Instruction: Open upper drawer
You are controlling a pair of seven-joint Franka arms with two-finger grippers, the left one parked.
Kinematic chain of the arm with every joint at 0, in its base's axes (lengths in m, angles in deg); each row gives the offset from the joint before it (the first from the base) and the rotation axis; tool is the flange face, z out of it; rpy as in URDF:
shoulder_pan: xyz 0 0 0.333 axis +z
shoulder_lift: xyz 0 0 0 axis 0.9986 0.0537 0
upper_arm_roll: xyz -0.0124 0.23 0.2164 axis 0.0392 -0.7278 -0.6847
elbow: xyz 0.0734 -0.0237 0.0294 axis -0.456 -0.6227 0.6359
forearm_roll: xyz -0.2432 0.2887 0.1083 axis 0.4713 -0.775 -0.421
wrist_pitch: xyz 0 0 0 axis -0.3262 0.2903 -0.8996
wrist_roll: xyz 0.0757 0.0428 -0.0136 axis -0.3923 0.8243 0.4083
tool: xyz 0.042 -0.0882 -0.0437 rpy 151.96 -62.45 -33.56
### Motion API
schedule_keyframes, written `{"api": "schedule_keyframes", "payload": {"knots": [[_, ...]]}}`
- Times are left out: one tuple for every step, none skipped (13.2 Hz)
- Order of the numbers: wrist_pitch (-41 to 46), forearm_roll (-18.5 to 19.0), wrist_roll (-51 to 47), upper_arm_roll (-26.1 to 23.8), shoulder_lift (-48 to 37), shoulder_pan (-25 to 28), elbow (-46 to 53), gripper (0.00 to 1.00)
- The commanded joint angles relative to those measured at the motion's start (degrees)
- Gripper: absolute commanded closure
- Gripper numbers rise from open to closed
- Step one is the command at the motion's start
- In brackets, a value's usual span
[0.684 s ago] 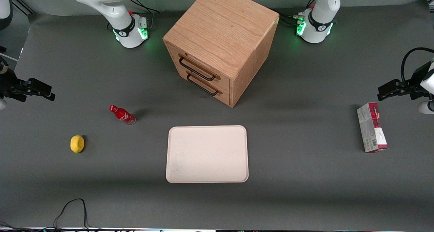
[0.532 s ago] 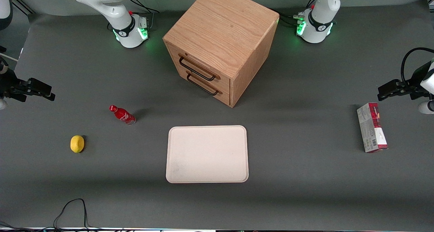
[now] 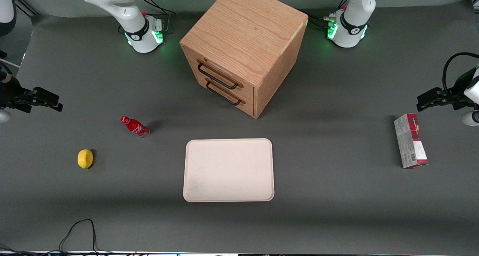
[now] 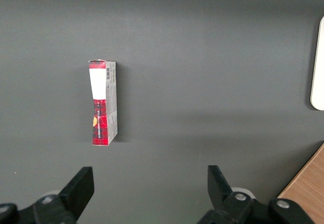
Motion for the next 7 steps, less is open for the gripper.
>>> {"api": "schedule_keyframes", "payload": {"knots": [[-0.1,0.6,-1.5,-0.1,2.0,5.8,2.1,0.00],[-0.1,0.4,-0.9,-0.1,2.7,7.5,2.4,0.00],[-0.2,0.3,-0.7,-0.2,3.1,9.8,2.4,0.00],[-0.3,0.4,-0.6,-0.1,3.5,13.1,2.4,0.00],[-0.3,0.4,-0.6,-0.1,3.7,15.7,2.4,0.00],[-0.3,0.3,-0.4,-0.2,3.9,18.5,2.1,0.00],[-0.2,0.3,1.2,-0.3,4.6,21.5,2.1,0.00]]}}
